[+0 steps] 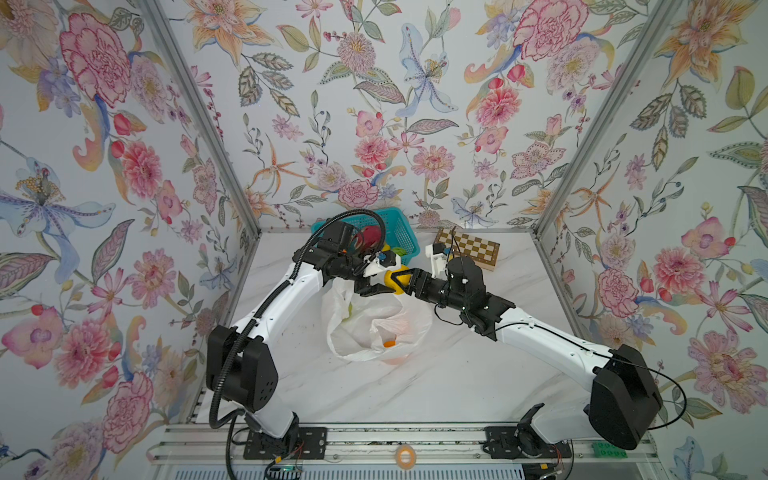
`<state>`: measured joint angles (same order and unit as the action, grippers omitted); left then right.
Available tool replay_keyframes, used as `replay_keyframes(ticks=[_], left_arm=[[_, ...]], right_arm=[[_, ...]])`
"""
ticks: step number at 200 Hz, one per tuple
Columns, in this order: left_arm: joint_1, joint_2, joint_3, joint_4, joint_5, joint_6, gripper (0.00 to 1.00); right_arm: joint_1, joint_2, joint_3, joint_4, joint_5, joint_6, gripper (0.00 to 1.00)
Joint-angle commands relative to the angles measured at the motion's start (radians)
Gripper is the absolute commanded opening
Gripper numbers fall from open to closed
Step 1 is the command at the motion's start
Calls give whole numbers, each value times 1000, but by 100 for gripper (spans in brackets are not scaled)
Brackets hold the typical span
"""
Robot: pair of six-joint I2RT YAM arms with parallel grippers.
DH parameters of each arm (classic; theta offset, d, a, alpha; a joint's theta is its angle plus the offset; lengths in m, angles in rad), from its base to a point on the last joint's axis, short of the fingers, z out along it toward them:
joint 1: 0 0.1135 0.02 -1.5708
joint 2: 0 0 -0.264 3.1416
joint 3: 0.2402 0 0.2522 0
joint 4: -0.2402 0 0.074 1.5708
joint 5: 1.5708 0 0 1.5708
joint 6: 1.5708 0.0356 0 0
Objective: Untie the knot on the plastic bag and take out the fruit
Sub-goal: 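Grasp the yellow pear with the left gripper and open the right gripper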
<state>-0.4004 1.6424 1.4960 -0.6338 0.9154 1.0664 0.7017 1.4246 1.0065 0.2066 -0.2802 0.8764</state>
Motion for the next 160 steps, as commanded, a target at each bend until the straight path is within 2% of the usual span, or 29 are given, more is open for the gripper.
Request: replay_keyframes(ticks=[1, 44, 92, 111, 160], left_arm=[[-25, 23, 35, 69, 64, 2, 63], [-19, 11, -16, 214, -35, -100, 62], [21, 10, -61, 456, -109, -328, 57], [30, 34, -40, 496, -164, -392, 54], [45, 141, 61, 565, -303, -594, 54]], right_arm=[[21, 2, 12, 54, -68, 15, 58], [0, -43, 10, 24, 17, 4, 81], [-52, -139, -9, 6, 135, -27, 98], [-67, -163, -12, -5, 166, -36, 99], [-103, -171, 19, -99, 174, -21, 99]])
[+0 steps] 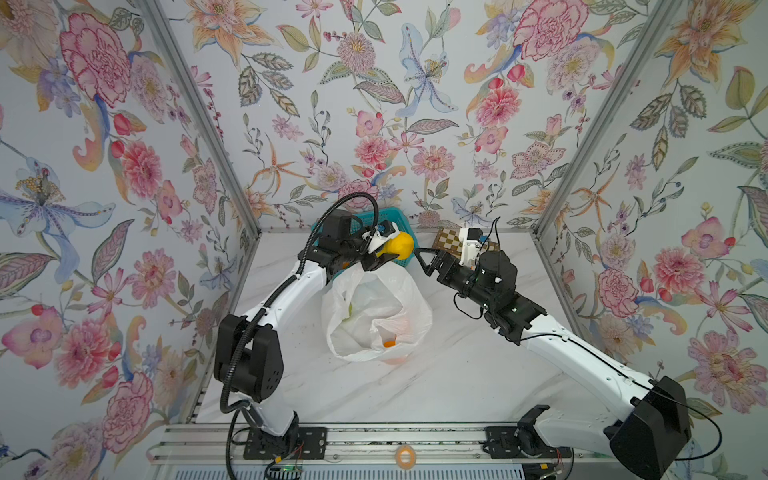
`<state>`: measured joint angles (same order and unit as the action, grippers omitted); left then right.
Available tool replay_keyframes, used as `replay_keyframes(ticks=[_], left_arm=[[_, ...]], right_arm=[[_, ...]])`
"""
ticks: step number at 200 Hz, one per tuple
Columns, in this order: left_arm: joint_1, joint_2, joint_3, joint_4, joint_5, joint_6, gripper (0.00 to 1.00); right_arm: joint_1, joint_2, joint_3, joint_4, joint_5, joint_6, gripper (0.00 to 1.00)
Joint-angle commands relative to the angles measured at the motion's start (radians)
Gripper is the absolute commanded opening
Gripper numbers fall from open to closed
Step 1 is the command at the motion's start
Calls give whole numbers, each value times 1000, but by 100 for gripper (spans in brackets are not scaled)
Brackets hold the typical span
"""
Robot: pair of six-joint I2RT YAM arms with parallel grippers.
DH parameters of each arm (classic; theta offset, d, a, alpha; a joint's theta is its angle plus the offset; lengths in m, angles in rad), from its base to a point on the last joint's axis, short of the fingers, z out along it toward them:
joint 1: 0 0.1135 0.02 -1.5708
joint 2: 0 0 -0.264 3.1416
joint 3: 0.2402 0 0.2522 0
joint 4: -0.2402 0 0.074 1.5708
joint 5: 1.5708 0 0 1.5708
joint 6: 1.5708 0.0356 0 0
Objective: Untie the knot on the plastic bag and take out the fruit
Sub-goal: 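Grasp the yellow pear with the left gripper and open the right gripper, then carry the yellow pear into the teal basket with the left gripper and release it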
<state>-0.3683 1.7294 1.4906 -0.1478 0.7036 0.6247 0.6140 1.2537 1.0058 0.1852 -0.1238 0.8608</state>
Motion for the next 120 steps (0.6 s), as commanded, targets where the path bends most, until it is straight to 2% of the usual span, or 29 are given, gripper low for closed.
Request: replay_keyframes(ticks=[1, 33, 52, 95, 120], left_arm=[[14, 56, 69, 80, -95, -159, 54], [24, 159, 167, 96, -248, -390, 49], [28, 236, 262, 29, -316, -511, 48], [29, 381, 429, -67, -341, -686, 49], [28, 503, 583, -198, -326, -763, 51]], right_arm=[[-16, 1, 21, -79, 18, -5, 99], [-25, 16, 66, -159, 6, -5, 99], [-28, 18, 77, -186, 6, -6, 99], [-36, 4, 82, -231, 31, -3, 99], [-37, 12, 102, -281, 48, 1, 99]])
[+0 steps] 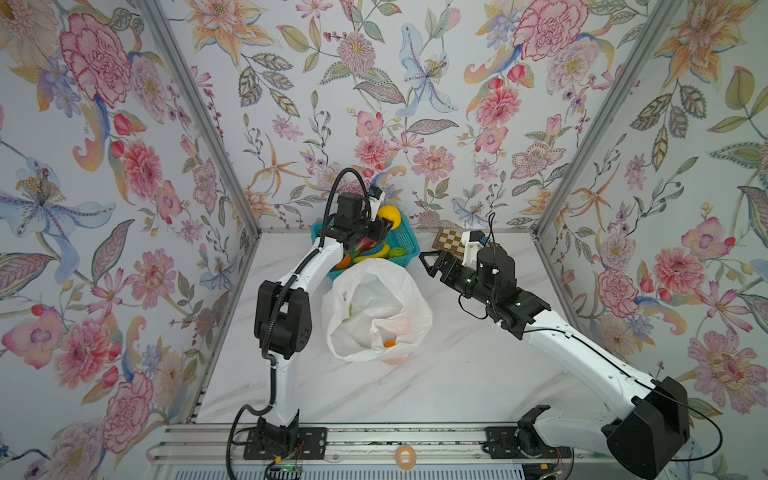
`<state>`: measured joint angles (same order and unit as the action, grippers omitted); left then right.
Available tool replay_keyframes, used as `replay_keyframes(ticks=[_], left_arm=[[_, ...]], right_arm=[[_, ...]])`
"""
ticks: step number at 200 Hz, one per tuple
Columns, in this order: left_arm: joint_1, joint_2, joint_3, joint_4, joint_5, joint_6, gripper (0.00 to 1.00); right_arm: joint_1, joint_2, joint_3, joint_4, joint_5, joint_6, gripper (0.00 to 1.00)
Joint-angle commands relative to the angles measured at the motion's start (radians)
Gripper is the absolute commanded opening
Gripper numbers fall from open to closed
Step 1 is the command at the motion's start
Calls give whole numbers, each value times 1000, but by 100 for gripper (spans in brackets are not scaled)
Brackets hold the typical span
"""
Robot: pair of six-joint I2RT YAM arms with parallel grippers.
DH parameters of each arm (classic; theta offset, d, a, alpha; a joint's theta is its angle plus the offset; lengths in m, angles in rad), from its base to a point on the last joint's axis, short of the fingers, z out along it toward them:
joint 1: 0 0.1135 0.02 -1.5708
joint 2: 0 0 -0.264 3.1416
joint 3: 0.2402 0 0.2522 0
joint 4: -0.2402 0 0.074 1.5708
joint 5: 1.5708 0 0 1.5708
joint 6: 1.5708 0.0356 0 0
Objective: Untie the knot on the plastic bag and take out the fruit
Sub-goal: 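Carry the yellow pear into the teal basket with the left gripper and release it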
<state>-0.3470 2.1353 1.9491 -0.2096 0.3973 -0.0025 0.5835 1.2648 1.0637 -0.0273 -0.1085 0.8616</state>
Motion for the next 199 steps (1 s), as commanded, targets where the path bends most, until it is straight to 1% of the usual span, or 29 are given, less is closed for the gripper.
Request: replay_keyframes(ticks=[1, 26, 70, 109, 148, 151, 156, 172, 180, 199], left_arm=[[6, 101, 131, -142, -21, -139, 51], [6, 195, 234, -209, -38, -217, 51], [5, 295, 292, -192, -56, -352, 50], [-5, 381, 351, -230, -79, -368, 50], [-19, 466, 428, -271, -72, -398, 51], [-21, 472, 436, -274, -71, -398, 51], [-23, 481, 446, -279, -67, -399, 51], [-31, 502, 476, -286, -60, -397, 54], [-33, 505, 484, -286, -55, -394, 57], [-36, 496, 486, -279, -49, -389, 72]], right_arm=[[-8, 1, 46, -69, 32, 1, 99], [-16, 15, 64, -95, 14, 3, 99], [-28, 29, 85, -118, -6, 7, 99], [-28, 28, 85, -117, -8, 5, 99], [-28, 18, 68, -105, -10, 6, 99], [-54, 18, 66, -102, -10, 7, 99], [-57, 16, 63, -100, -11, 7, 99], [-62, 15, 60, -95, -13, 7, 99], [-63, 15, 62, -95, -17, 8, 99], [-68, 14, 61, -94, -21, 7, 99]])
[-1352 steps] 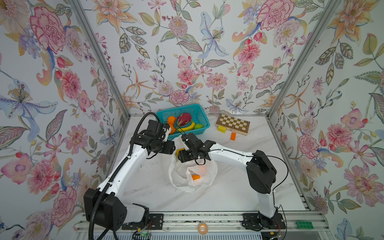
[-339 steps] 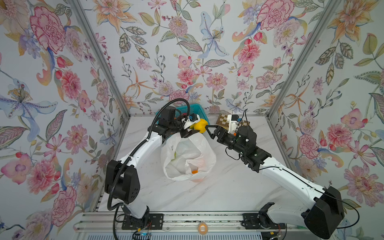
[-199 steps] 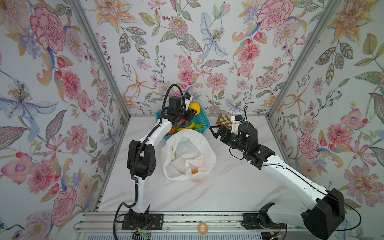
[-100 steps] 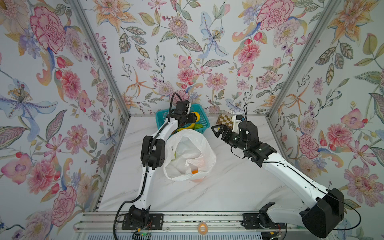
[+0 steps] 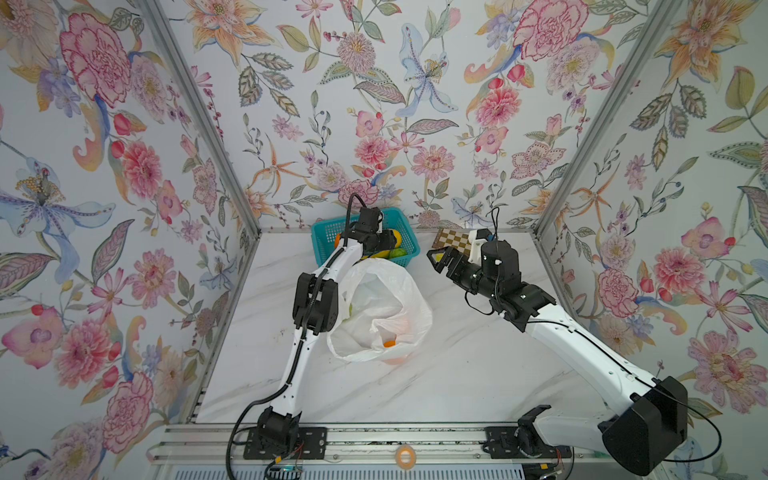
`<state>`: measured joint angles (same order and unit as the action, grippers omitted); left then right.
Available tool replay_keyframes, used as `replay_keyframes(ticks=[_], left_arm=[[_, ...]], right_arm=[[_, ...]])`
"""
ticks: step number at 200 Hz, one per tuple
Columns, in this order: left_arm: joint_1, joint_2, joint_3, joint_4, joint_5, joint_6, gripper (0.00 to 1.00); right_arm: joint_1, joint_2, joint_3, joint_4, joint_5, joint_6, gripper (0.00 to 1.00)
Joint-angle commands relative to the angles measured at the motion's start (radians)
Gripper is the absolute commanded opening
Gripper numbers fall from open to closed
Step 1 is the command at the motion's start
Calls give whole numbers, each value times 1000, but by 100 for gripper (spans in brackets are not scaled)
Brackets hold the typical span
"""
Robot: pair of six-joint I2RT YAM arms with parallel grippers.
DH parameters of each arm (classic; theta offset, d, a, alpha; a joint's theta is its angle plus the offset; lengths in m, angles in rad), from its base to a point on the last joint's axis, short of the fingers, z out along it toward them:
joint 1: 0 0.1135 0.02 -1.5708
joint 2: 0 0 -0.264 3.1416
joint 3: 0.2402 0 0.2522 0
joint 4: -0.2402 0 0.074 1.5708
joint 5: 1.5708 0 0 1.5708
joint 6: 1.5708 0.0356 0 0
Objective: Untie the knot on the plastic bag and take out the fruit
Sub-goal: 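Carry the yellow pear into the teal basket with the left gripper and release it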
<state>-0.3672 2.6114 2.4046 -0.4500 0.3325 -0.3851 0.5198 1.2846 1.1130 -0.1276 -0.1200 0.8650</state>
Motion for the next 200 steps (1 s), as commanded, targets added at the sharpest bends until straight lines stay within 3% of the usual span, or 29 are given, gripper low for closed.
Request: replay_keyframes(ticks=[1, 23, 49, 131, 183, 200], left_arm=[[-15, 20, 31, -39, 16, -5, 73], [-15, -12, 26, -44, 4, 18, 89], [-13, -70, 5, -50, -19, 49, 96], [7, -292, -73, -109, -79, 56, 99], [34, -547, -230, -144, -85, 110, 99], [39, -638, -294, -181, -96, 159, 99]], right_arm=[[-4, -6, 12, 6, -9, 4, 99], [-6, -10, 11, 6, -7, 3, 99], [-6, -12, 11, 7, -6, 6, 99], [-1, -29, 17, 0, -16, 19, 99], [23, -9, 33, 15, -18, 36, 99], [74, 8, 40, 26, -14, 43, 99]])
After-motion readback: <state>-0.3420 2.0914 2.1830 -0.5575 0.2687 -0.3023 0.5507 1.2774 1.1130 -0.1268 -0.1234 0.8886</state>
